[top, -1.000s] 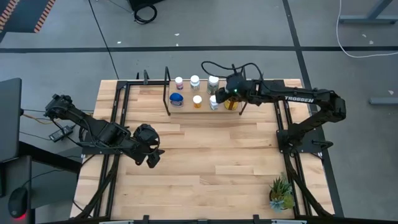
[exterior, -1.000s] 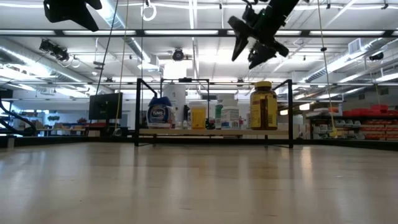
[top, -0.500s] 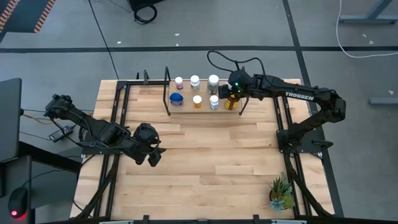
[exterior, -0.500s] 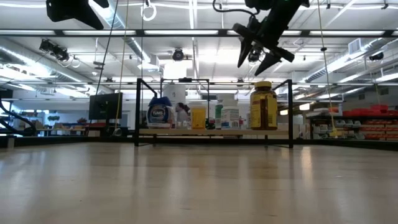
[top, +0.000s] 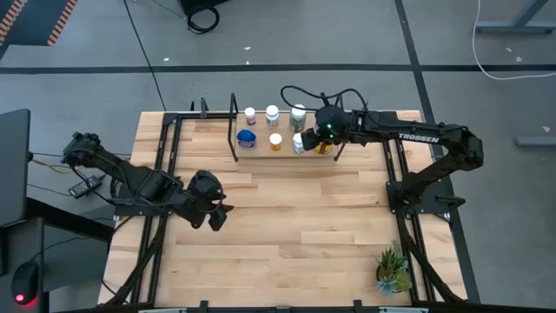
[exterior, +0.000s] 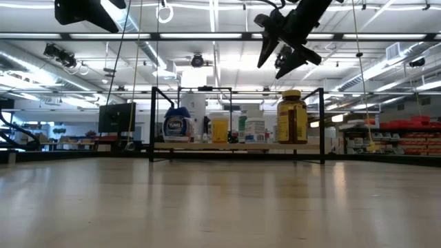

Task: Pick and place medicine bottles onto shelf by color
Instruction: Return to Home Position

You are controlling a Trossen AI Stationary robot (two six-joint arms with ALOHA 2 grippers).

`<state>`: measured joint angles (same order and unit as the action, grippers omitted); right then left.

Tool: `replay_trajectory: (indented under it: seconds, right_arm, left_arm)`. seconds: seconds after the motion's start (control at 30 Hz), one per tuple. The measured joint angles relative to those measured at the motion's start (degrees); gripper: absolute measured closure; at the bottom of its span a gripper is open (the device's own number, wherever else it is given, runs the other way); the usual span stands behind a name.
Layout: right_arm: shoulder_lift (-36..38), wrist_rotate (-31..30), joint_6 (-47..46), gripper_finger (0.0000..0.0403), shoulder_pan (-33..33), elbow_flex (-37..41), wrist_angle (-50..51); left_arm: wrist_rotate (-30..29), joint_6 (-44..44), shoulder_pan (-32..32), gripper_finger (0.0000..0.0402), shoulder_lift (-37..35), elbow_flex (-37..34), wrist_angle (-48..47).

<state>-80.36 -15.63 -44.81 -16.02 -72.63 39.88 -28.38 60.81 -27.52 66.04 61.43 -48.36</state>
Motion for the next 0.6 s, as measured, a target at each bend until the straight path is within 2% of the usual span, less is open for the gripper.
replay_trajectory:
  seconds: [0.1, 0.2, 0.33, 0.47, 0.6]
  right_arm:
    - [0.02, 0.23, -1.24, 0.0118, 0.78, -1.27, -0.20]
    - [0.39, 0.90, 1.95, 0.0119, 1.94, -2.60, -0.13]
    - [2.63, 1.78, 6.33, 0.0122, 3.64, -3.90, 1.20]
    - [6.42, 1.30, 8.18, 0.0149, 4.70, -3.74, 5.68]
    - [12.41, -0.14, 10.14, 0.0205, 6.24, 0.46, 4.07]
  left_arm:
    - [-0.11, 0.06, 1.76, 0.0171, 0.00, 0.01, 0.91]
    - [-0.11, -0.70, 3.66, 0.0175, -0.04, 0.00, 1.84]
    - [-0.10, -4.17, 5.27, 0.0204, -1.12, 0.02, 3.35]
    - [0.09, -6.31, 6.46, 0.0262, -2.78, 0.04, 4.79]
    - [0.00, -9.89, 7.72, 0.0352, -4.15, 0.04, 5.24]
